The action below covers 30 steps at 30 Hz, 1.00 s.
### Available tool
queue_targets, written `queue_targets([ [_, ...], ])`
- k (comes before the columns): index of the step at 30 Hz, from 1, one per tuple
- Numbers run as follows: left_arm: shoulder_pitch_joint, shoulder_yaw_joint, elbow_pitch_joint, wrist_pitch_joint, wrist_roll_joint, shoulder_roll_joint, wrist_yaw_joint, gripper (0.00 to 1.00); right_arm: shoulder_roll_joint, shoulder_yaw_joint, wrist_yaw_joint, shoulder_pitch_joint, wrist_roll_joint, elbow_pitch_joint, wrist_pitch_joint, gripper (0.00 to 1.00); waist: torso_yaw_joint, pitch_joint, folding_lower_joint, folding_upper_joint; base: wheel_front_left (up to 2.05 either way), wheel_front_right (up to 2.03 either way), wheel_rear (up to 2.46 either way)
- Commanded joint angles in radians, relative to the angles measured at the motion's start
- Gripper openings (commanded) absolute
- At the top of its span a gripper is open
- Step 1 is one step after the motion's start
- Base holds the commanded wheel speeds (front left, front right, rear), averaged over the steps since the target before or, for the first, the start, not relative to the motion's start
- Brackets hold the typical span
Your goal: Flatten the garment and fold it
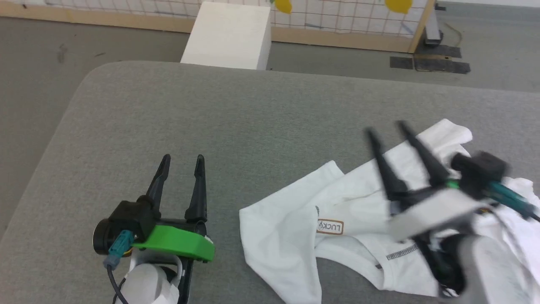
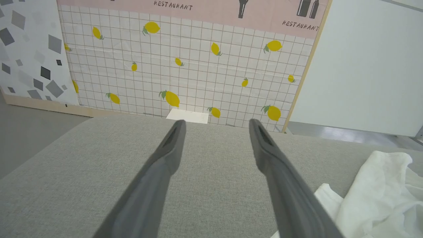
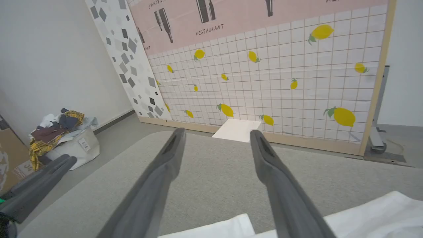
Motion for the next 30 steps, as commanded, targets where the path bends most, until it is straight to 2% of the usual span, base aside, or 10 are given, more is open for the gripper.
queue_targets([
  [1,0.004,-0.007,-0.004,-0.005,-0.003,-0.002,-0.003,1.0,-0.001,-0.058,-0.001,0.046,-0.038,-0.023,-0.041,1.0,-0.026,-0.001,0.0,0.0,0.0,0.0,0.0],
  [6,-0.006,-0.05,0.011,-0.005,-0.013,-0.002,-0.016,1.0,-0.001,-0.263,-0.001,0.182,-0.113,-0.045,-0.114,1.0,-0.075,-0.002,0.0,0.0,0.0,0.0,0.0],
  [10,-0.01,-0.095,0.08,0.014,-0.006,0.006,-0.03,1.0,-0.001,-0.304,-0.001,0.242,-0.104,-0.043,-0.116,1.0,-0.134,-0.001,0.0,0.0,0.0,0.0,0.0],
  [16,0.001,-0.15,0.196,0.297,-0.017,0.069,-0.044,1.0,-0.001,-0.255,-0.001,0.247,-0.055,-0.041,-0.124,1.0,-0.207,-0.017,0.0,0.0,0.0,0.0,0.0],
  [22,0.037,-0.163,0.263,0.807,-0.077,0.083,0.012,1.0,-0.001,-0.19,-0.001,0.245,-0.035,-0.038,-0.13,1.0,-0.227,-0.026,0.0,0.0,0.0,0.0,0.0],
  [24,0.043,-0.162,0.234,0.901,-0.092,0.083,0.029,1.0,-0.001,-0.181,-0.001,0.25,-0.031,-0.031,-0.133,1.0,-0.224,-0.027,0.0,0.0,0.0,0.0,0.0],
  [25,0.046,-0.163,0.219,0.927,-0.095,0.085,0.034,0.92,-0.001,-0.177,-0.001,0.251,-0.029,-0.028,-0.133,1.0,-0.223,-0.027,0.0,0.0,0.0,0.0,0.0],
  [26,0.051,-0.165,0.203,0.954,-0.099,0.086,0.037,0.02,-0.001,-0.173,-0.001,0.253,-0.027,-0.024,-0.132,1.0,-0.22,-0.026,0.0,0.0,0.0,0.0,0.0],
  [28,0.055,-0.163,0.173,0.968,-0.1,0.09,0.048,0.0,-0.001,-0.164,-0.001,0.253,-0.028,-0.022,-0.13,1.0,-0.214,-0.021,0.0,0.0,0.0,0.0,0.0],
  [30,0.045,-0.149,0.142,0.907,-0.072,0.1,0.075,0.0,-0.001,-0.154,-0.001,0.25,-0.026,-0.023,-0.128,1.0,-0.208,-0.014,0.0,0.0,0.0,0.0,0.0],
])
